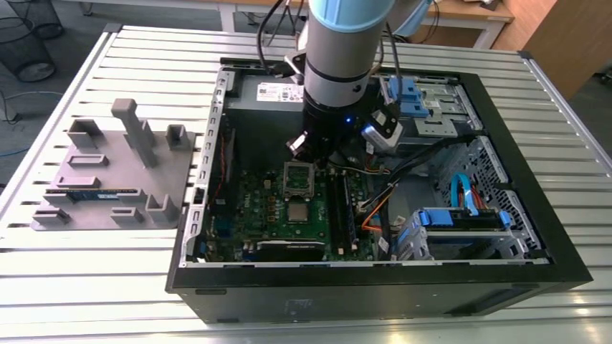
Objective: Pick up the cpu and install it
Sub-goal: 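Close the cpu cover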
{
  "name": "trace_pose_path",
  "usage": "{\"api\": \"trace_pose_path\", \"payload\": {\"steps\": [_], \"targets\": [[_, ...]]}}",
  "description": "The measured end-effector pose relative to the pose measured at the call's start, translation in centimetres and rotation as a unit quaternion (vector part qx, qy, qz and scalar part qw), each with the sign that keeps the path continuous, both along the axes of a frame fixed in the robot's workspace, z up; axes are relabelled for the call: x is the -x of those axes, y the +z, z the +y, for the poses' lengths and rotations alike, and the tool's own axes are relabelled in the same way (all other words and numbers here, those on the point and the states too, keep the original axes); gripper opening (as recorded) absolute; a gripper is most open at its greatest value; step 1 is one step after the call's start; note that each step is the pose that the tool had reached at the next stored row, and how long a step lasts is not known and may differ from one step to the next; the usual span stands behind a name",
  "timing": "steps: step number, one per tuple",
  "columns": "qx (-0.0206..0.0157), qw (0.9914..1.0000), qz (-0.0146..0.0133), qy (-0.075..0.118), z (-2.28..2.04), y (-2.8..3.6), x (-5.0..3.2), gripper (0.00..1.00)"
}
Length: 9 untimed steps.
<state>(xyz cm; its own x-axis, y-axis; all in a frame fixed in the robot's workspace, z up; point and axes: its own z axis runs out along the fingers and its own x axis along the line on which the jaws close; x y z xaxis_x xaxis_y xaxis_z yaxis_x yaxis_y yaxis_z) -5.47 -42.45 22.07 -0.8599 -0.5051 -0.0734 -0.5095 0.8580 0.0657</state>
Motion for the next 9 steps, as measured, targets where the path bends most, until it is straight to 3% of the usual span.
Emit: {"api": "trace_pose_path", "payload": {"steps": [9], "targets": [[0.0, 0.99998, -0.0011, 0.006, -0.1, 0.31, 0.04, 0.11]]}}
